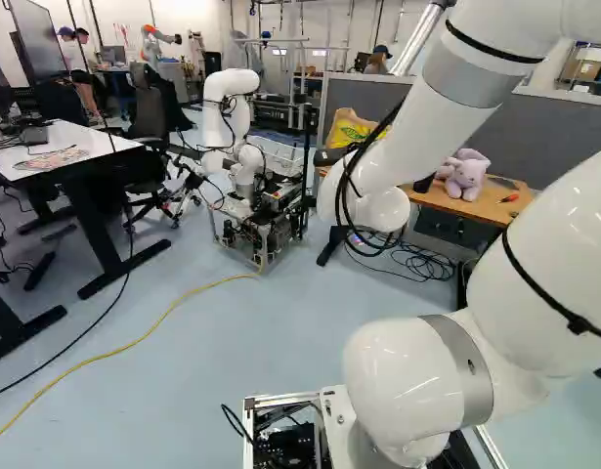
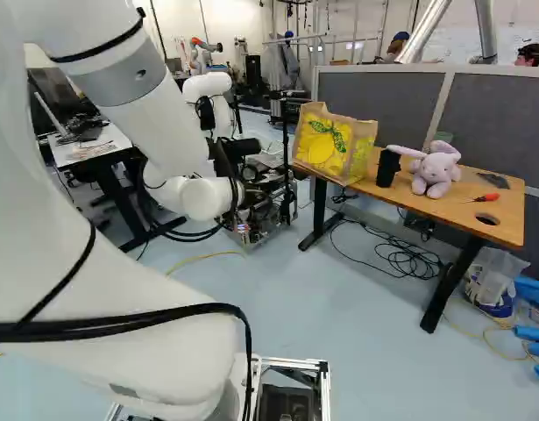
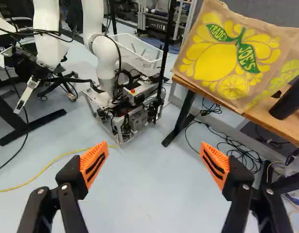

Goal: Pick up the bag on the ground and place it on the table

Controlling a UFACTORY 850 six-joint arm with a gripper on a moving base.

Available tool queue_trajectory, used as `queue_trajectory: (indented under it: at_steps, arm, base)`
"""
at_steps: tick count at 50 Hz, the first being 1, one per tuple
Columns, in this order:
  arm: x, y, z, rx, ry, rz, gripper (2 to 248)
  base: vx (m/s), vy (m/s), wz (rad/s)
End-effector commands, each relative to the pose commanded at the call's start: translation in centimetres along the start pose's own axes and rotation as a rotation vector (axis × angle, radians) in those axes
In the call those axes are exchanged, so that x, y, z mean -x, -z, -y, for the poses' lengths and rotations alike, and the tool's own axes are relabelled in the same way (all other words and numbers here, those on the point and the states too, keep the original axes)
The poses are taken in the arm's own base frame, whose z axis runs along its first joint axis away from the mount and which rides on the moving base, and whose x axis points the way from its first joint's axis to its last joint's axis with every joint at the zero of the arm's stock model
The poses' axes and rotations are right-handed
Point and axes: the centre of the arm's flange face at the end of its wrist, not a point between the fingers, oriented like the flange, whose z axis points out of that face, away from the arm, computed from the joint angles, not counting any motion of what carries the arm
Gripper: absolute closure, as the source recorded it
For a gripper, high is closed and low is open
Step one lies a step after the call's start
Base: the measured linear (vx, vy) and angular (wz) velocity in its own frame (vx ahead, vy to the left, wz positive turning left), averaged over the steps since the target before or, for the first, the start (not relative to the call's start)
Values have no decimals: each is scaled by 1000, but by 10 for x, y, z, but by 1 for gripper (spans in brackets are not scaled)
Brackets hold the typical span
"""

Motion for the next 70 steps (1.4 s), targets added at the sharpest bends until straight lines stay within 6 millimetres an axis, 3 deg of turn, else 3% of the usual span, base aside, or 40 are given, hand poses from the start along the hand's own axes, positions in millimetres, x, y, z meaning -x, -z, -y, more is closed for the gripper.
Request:
queue_trajectory:
  at_steps: [34, 70]
  arm:
    - [44, 35, 7, -6, -65, -80, 3]
    - [54, 43, 8, -8, -80, -98, 3]
  base:
    - [0, 0, 0]
    - [0, 0, 0]
